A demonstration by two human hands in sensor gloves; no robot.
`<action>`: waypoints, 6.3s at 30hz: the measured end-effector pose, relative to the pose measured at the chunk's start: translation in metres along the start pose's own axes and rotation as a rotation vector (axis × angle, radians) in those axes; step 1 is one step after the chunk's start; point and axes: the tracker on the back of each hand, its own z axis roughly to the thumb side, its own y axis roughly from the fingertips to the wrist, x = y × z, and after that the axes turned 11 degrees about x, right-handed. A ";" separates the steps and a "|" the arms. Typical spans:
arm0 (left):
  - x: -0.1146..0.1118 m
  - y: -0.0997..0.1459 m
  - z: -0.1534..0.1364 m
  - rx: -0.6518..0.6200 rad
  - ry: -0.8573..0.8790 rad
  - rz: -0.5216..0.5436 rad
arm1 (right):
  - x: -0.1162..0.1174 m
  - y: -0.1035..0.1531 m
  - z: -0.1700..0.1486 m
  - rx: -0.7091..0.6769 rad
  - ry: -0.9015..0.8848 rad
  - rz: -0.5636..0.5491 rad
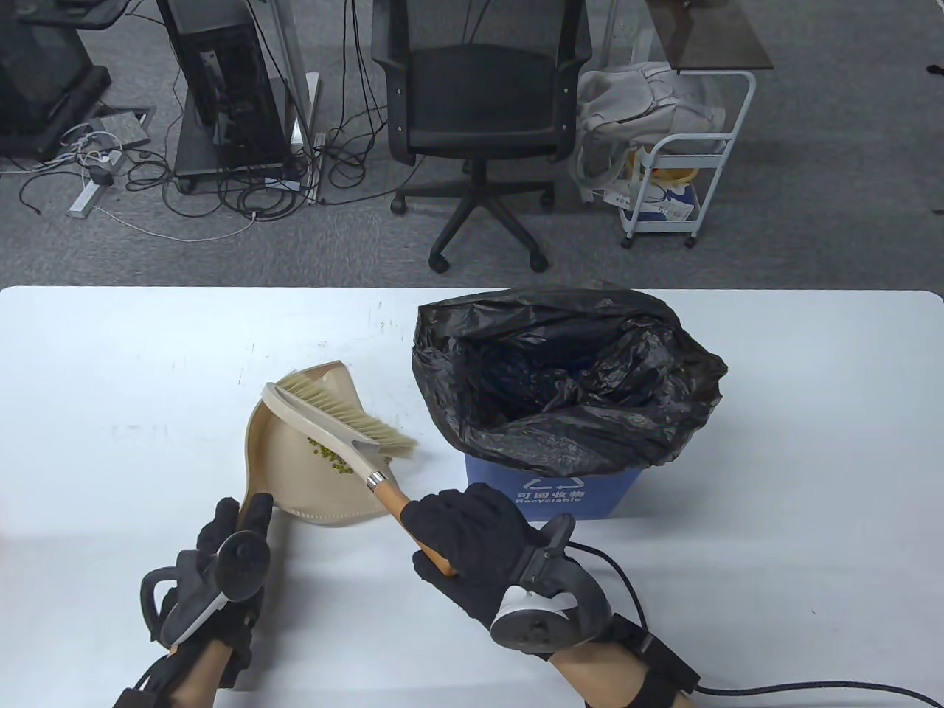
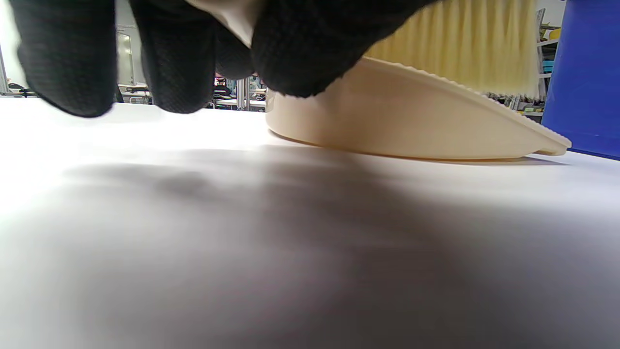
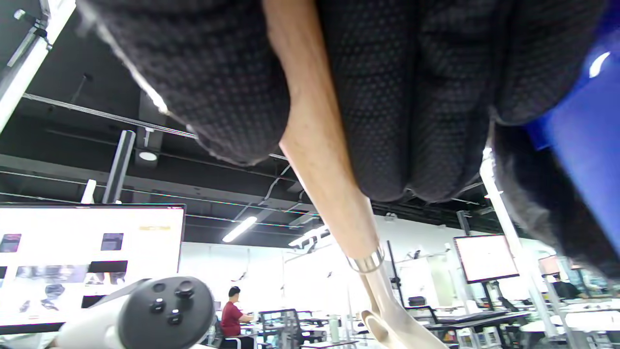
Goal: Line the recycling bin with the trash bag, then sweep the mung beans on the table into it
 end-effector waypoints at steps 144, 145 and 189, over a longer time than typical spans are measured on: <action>0.002 0.005 0.009 0.049 -0.071 0.015 | 0.019 0.004 -0.017 0.250 -0.194 -0.010; 0.002 0.005 0.009 0.050 -0.068 0.015 | 0.020 0.004 -0.016 0.262 -0.252 -0.004; 0.001 -0.008 -0.019 0.159 0.192 -0.040 | -0.009 0.008 -0.022 0.283 -0.032 -0.047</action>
